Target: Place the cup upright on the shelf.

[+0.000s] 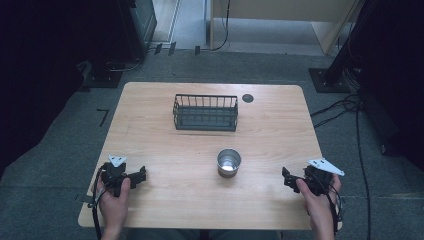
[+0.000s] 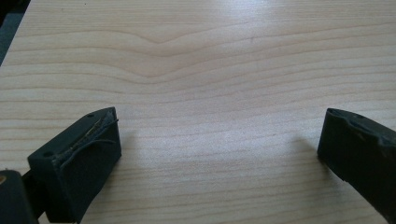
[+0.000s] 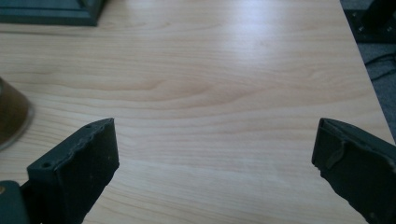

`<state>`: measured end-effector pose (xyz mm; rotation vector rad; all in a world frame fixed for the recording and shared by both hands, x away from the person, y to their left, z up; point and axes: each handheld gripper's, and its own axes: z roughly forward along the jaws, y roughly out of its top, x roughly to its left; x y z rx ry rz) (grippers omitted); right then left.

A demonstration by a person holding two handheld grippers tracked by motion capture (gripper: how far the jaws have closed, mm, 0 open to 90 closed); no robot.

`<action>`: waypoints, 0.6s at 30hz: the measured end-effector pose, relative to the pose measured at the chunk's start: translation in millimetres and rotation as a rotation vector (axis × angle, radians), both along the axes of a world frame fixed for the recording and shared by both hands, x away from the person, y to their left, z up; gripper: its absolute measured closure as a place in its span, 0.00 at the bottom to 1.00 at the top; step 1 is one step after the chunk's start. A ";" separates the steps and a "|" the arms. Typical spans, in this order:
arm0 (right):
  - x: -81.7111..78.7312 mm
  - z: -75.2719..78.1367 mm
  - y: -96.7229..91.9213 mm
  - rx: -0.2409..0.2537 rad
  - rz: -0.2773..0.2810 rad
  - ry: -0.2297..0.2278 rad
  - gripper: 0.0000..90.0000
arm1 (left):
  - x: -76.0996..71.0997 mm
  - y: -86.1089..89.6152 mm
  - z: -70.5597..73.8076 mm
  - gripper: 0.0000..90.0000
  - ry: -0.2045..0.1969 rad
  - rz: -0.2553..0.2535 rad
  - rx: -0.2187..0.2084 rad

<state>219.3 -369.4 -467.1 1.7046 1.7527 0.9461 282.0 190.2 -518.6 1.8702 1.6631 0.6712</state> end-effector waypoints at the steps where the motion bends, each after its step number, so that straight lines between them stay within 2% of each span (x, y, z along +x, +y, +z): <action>1: 0.9 6.5 6.5 0.000 0.017 -0.005 0.00 | 0.0 0.0 0.0 0.00 0.000 0.000 0.000; 8: 8.2 21.6 26.2 0.003 0.062 -0.034 0.00 | 0.0 0.0 0.0 0.00 0.000 0.000 0.000; 18: 18.5 30.7 51.5 0.013 0.115 -0.047 0.00 | 0.0 0.0 0.0 0.00 0.000 0.000 0.000</action>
